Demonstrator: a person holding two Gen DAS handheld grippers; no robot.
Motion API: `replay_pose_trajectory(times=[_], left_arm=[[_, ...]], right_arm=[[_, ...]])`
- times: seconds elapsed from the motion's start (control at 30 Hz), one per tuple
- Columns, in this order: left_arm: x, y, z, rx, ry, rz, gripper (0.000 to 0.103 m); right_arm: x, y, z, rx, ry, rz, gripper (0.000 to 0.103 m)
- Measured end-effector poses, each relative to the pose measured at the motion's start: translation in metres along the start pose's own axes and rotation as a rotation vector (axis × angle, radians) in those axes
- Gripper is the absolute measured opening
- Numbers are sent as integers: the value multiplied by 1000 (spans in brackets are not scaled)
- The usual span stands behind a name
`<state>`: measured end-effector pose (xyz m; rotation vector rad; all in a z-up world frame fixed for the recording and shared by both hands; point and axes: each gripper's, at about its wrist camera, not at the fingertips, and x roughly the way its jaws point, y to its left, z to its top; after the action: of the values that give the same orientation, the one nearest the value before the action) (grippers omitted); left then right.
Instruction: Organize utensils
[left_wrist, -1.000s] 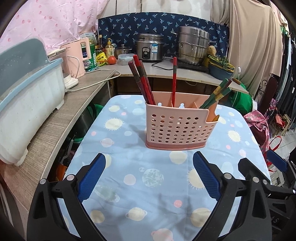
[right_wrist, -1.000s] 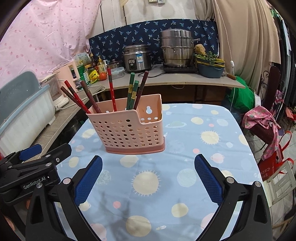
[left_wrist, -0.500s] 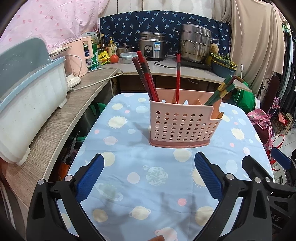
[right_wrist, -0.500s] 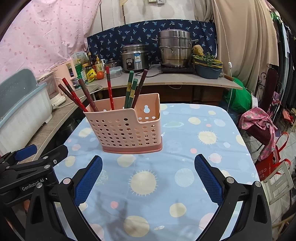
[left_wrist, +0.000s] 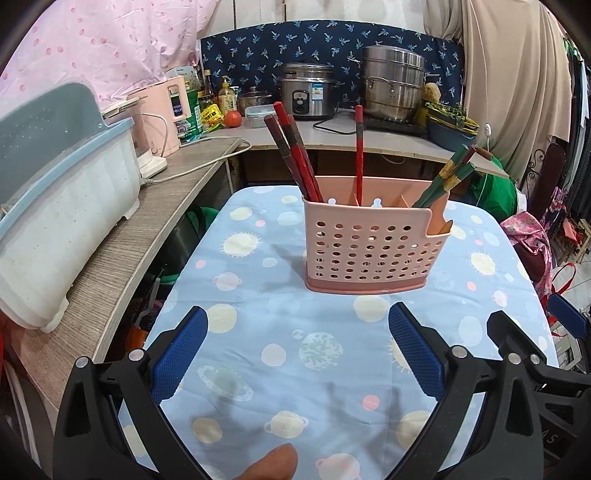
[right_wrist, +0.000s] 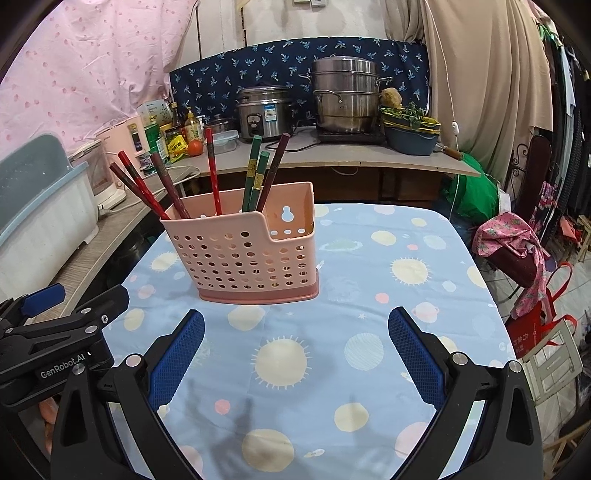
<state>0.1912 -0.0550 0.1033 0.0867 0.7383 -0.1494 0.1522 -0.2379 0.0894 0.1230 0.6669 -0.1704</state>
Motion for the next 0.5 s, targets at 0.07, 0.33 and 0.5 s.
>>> replay_pose_trajectory(times=[0.07,0.33,0.5], left_arm=[[0,-1,0,2,-1,4,94],[0,-2,0,8,-5,14,94],[1,0,1,12,-6,21,94]], right_arm=[[0,0,0,1,0,-2,96],[0,0,0,1,1,-3,96],[0,0,0,1,3,-4,96]])
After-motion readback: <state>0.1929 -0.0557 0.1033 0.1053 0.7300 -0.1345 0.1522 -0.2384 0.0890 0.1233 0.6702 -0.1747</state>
